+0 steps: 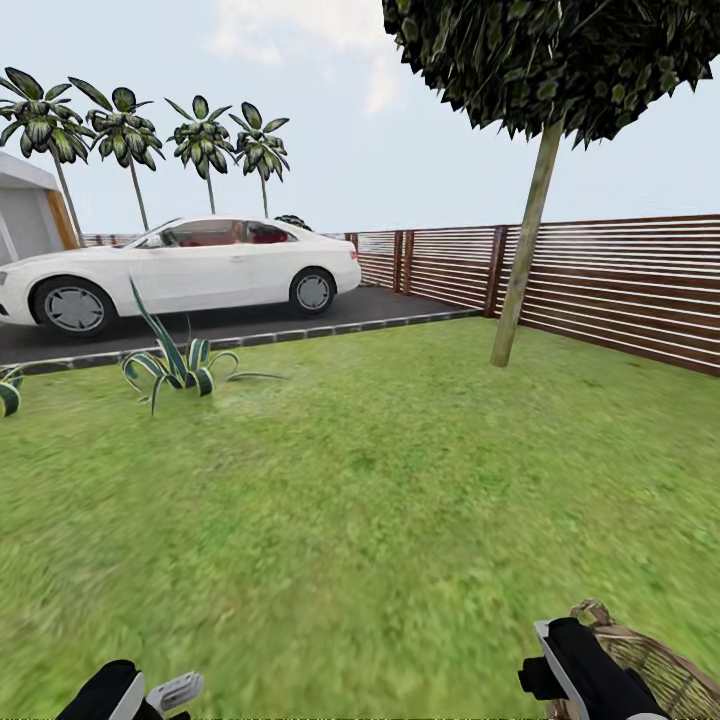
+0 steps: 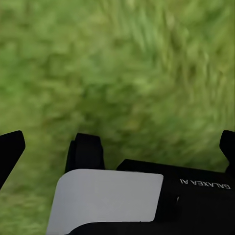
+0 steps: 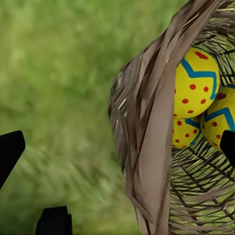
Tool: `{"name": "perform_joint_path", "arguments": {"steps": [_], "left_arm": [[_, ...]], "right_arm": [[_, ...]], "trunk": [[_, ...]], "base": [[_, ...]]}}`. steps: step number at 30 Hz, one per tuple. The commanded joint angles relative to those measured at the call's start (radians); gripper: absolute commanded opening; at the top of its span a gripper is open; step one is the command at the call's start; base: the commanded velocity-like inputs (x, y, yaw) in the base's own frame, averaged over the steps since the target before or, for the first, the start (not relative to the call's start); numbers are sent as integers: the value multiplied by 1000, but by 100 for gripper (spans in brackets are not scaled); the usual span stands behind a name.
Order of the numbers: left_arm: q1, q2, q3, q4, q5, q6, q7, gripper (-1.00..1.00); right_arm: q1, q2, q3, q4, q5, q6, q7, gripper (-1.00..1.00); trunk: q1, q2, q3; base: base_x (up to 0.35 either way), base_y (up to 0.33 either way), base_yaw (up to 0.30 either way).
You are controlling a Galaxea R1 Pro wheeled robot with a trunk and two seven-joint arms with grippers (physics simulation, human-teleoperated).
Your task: Take the three Easter eggs out of the wicker basket on the lawn in the garden, then place them on the lawn next to a single tree (choose any tree) so that all three eggs are next to the same tree and none are left in the basket.
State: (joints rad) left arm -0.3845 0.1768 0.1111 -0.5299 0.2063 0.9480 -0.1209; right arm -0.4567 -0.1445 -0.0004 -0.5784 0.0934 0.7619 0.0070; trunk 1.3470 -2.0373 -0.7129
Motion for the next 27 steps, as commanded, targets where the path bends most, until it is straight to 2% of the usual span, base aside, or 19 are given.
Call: {"name": "perform_joint_path", "arguments": {"steps": [1,27], "left_arm": [[0,0,4,-1,-3,5,-5,100],[0,-8,2,-1,-4,5,-4,100]], "right_arm": [[0,0,0,-1,9,5,4,100],[0,2,2,-1,9,5,4,100]], "trunk": [[4,-8,-4],[103,-190,-86]], "base": [[0,0,0],[0,0,0]]}}
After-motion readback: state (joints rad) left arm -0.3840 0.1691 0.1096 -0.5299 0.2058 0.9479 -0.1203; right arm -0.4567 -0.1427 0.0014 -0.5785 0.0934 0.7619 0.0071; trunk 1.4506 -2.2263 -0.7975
